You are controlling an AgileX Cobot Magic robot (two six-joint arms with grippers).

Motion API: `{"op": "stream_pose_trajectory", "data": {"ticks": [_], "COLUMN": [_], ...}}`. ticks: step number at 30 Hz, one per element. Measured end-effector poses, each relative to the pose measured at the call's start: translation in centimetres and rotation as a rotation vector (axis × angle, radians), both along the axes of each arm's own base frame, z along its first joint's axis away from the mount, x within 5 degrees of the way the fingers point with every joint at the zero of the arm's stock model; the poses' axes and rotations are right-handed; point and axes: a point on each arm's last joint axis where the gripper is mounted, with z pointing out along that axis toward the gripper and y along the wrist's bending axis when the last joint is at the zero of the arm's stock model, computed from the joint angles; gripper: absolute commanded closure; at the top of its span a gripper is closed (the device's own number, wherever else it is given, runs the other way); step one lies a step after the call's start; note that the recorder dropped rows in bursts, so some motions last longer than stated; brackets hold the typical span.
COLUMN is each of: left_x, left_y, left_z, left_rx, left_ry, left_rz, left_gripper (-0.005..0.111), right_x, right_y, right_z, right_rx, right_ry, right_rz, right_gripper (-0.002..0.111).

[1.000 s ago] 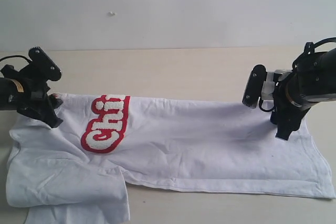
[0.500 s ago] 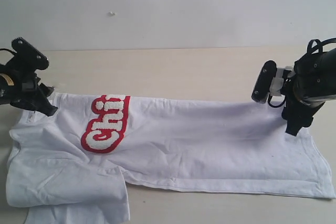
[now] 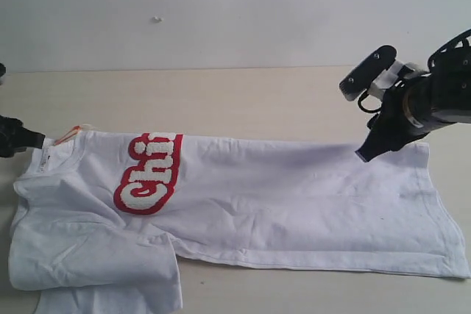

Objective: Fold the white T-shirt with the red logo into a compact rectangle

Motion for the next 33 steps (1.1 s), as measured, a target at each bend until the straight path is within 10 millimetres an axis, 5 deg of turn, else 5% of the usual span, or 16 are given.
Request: {"op": "stream_pose_trajectory", "data": {"ticks": [2,6,11,17,19,24,28,33], "left_x": [-0.1,-0.2,0.1,1.2,1.6,2.0,1.6,-1.4], "left_y": [-0.1,-1.7,-4.7,-4.8,-4.8,-4.7,-4.5,-3.3], "left_z": [0.2,-0.1,-3.1,-5.8,-6.3,-6.7,-5.4,-2.8], "left_rx": [-0.015,-0.047,-0.050,-0.065,-0.072,-0.081,-0.096,-0.177], "left_ry": [0.004,0.021,0.065,-0.003,-0.046,-0.089,-0.048,0.063], "left_rz": [0.017,0.009,-0.072,-0.081,-0.081,-0.076,-0.039,0.140], "left_gripper": [0.106,0.107,0.107,0.106,0.095,0.047,0.045,0.045], "right_x": [-0.1,-0.4,-0.9,-0.5,-0.3,0.1,0.1,0.1], "right_y": [0.1,0.4,0.1,-0.5,-0.8,-1.2,-1.3,-1.2], "right_z": [0.1,-0.4,-3.9,-5.3,-5.6,-6.2,-5.8,-2.7], "right_rx": [0.041,0.137,0.122,0.054,0.035,-0.007,-0.009,0.033], "right_ry": [-0.003,0.033,0.189,0.166,0.135,0.105,0.090,0.005], "right_rz": [-0.034,-0.111,-0.178,-0.206,-0.240,-0.264,-0.278,-0.289], "right_gripper": [0.107,0.108,0.108,0.108,0.108,0.108,0.108,0.108]}}
